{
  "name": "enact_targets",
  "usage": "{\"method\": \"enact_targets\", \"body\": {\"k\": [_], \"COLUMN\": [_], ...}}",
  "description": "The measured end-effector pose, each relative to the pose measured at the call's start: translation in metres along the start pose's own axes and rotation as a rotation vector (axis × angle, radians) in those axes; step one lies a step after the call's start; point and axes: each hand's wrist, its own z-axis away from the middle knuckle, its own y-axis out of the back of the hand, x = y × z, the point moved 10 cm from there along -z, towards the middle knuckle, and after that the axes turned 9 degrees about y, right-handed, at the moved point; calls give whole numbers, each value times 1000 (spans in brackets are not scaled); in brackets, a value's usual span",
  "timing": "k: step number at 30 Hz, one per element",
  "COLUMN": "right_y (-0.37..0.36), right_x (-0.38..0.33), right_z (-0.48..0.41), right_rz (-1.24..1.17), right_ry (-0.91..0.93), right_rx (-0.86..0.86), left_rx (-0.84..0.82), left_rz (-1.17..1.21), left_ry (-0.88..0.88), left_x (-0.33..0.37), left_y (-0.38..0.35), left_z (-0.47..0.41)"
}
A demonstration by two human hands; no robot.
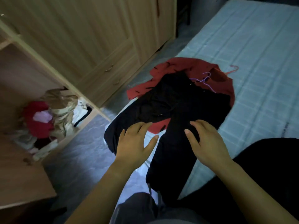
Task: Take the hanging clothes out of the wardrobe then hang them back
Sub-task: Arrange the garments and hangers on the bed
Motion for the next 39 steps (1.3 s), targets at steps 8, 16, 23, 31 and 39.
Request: {"method": "enact_targets", "body": {"k": [8, 16, 23, 31, 39], "right_y": [-14, -61, -97, -120, -125], "right_x": [77, 180, 319, 398, 366], "right_z": [-52, -151, -216, -207, -192], "right_rz": [8, 20, 91, -3, 77], "right_ry": [-414, -635, -768, -975, -948], "right_rx": [110, 77, -26, 14, -99], "left_rx": [-262, -409, -401, -469, -325], "left_rz": [-58, -264, -330, -380, -107], "left_ry": [-325, -647, -688, -480, -573], "left_x": [42, 80, 97, 60, 63], "left_y": [-62, -144, -247, -326, -260], "left_z": [-167, -365, -493, -534, -502]}}
